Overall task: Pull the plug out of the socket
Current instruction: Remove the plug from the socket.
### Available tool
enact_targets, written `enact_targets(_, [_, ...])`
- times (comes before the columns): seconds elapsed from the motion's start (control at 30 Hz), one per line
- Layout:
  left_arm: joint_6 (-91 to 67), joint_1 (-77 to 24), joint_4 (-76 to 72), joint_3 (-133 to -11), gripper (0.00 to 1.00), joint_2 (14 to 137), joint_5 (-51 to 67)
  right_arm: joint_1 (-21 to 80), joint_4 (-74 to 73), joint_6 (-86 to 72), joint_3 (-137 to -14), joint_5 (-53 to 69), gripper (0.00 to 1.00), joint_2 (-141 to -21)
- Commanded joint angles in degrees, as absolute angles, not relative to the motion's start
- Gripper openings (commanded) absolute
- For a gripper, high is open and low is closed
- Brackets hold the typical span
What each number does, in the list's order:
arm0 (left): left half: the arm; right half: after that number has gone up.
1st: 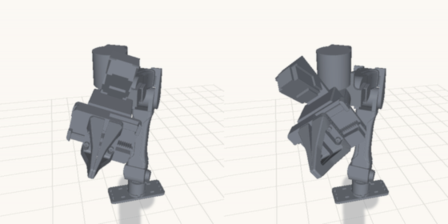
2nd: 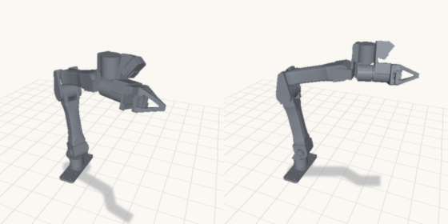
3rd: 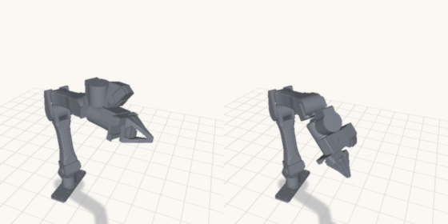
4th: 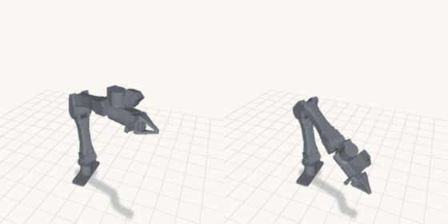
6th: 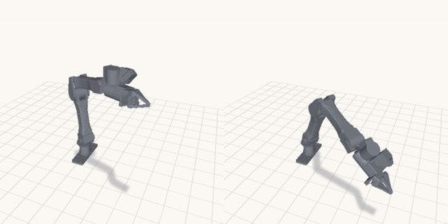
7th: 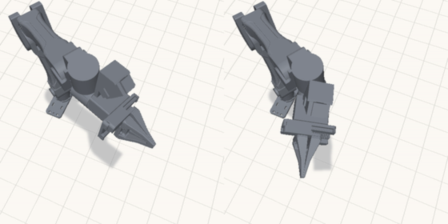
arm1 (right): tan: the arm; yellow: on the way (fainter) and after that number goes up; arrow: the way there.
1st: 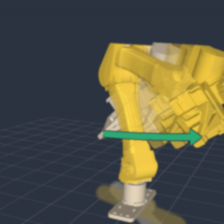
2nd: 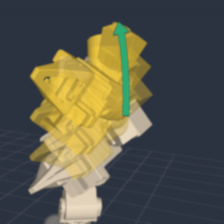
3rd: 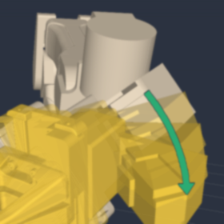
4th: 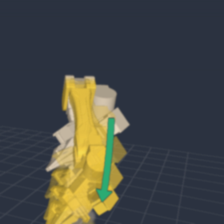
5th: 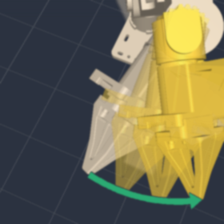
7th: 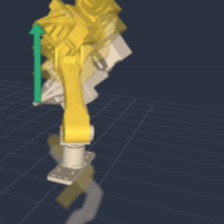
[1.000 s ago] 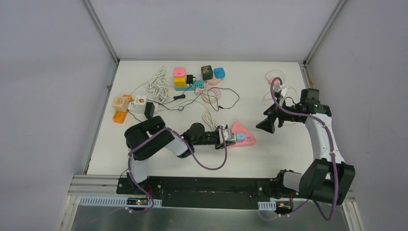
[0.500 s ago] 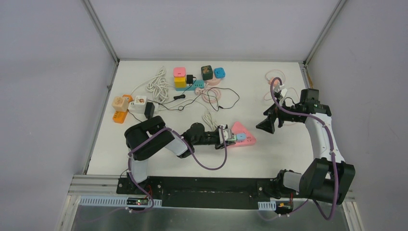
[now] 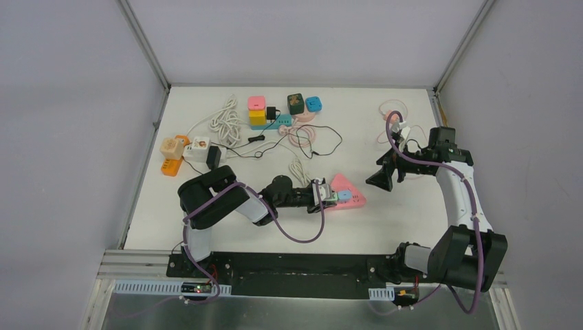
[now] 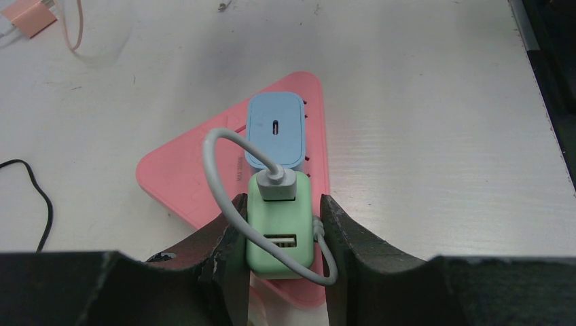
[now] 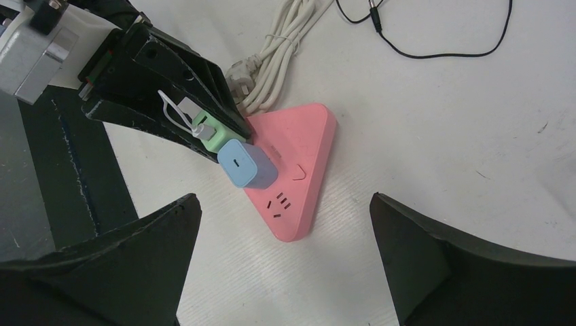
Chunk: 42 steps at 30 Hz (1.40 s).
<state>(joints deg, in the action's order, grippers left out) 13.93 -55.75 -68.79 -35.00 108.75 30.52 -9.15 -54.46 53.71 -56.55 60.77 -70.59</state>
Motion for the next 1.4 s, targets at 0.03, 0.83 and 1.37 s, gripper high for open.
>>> enact_targets(0.03, [13.18,-55.33,-69.82,-36.04,0.0,109.32,32.5,-8.79,-55.2,55.72,-57.22,63.24,1.0,-70.91])
enact_targets(0.83, [13.27,-55.34,-69.55,-36.3,0.0,109.46,32.83,-8.79,-56.32,56.77,-57.59,63.28,1.0,-72.06])
enact_targets(1.37, [13.38,-55.3,-69.32,-36.38,0.0,109.57,33.04,-7.38,-58.54,60.85,-57.56,61.27,1.0,-72.95])
